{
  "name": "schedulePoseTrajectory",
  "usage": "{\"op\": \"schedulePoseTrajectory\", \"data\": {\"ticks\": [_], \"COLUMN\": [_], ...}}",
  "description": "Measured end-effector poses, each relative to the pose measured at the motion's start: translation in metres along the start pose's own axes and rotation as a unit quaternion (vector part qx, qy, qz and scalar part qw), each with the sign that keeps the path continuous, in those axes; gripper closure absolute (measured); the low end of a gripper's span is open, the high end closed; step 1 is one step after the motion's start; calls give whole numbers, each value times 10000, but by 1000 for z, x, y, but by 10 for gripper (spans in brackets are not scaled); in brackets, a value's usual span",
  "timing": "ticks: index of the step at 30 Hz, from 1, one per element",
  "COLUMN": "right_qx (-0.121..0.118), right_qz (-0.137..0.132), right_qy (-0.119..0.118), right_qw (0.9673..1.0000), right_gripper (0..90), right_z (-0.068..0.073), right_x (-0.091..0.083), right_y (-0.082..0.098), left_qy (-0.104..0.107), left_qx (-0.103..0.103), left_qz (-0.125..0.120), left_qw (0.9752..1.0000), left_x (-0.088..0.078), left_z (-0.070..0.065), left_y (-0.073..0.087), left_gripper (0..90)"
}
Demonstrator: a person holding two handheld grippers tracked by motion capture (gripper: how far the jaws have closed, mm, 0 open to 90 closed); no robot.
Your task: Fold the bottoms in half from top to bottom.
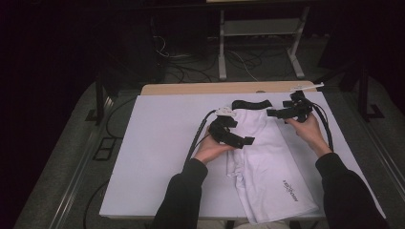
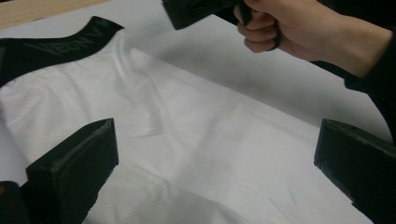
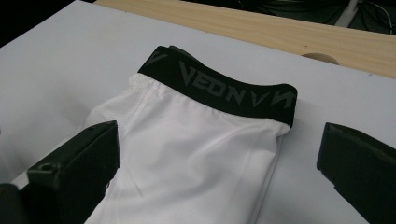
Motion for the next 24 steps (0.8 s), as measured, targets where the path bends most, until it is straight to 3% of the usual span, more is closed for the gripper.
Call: {"op": "schedulePoseTrajectory", "data": {"ticks": [14,24], "right_qx": [104,167], "right_qz": [94,134], "right_qy": [-9,-70], "right_qw": [9999,9997], "right_gripper": [0,0], "right_z": [-8,-9], "right_x": [5,10], "right_y": [6,8], "left_qy": [-201,-291], "left_qx": [-274,-496], "left_qz": [4,60], "left_qw": [9994,9983], "left_x": [-1,7], "left_z": [36,56], "left_y": [-5,-5], "left_gripper": [0,0]}}
Point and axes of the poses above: each handheld gripper's, and its own axes: x roughly forward along the jaws, y roughly out of its underside, z roughly to its left, the point moved 8 cm from there along x, roughly forward along the jaws
